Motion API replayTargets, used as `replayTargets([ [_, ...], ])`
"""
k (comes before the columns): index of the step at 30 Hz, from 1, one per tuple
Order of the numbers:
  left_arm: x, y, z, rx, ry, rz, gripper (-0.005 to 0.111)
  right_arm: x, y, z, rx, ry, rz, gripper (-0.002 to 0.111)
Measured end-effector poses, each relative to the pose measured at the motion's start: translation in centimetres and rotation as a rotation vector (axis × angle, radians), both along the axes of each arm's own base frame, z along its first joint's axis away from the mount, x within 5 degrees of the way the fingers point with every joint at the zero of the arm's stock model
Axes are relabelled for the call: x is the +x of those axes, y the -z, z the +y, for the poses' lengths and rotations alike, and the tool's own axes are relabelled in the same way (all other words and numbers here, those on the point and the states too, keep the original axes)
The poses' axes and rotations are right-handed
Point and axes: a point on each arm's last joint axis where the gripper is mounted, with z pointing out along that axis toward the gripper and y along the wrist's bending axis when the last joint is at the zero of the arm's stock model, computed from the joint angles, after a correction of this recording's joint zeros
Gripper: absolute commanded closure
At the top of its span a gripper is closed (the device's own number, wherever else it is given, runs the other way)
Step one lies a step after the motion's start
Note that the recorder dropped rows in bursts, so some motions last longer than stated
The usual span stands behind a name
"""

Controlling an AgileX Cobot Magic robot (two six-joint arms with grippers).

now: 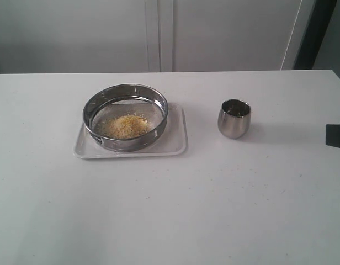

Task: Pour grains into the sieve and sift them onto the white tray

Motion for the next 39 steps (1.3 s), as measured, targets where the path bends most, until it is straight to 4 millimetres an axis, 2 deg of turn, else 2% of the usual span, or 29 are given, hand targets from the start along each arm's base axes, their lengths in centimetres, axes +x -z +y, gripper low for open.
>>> replayTargets([
  [7, 3.1, 0.1, 0.2, 0.028, 0.043, 0.165, 0.107, 0.0, 0.0, 0.0, 0.0, 0.0, 0.0, 0.108],
  [23, 4.3, 0.0, 0.3, 0.03, 0.044, 0.174, 0.107, 0.0, 0.0, 0.0, 0.0, 0.0, 0.0, 0.108],
  [27, 5.9, -0.1, 0.4, 0.025, 0.047, 0.227, 0.107, 0.0, 0.0, 0.0, 0.0, 0.0, 0.0, 0.108],
  [39, 12.8, 0.1, 0.5, 0.018, 0.086, 0.386, 0.107, 0.0, 0.0, 0.0, 0.0, 0.0, 0.0, 0.108],
])
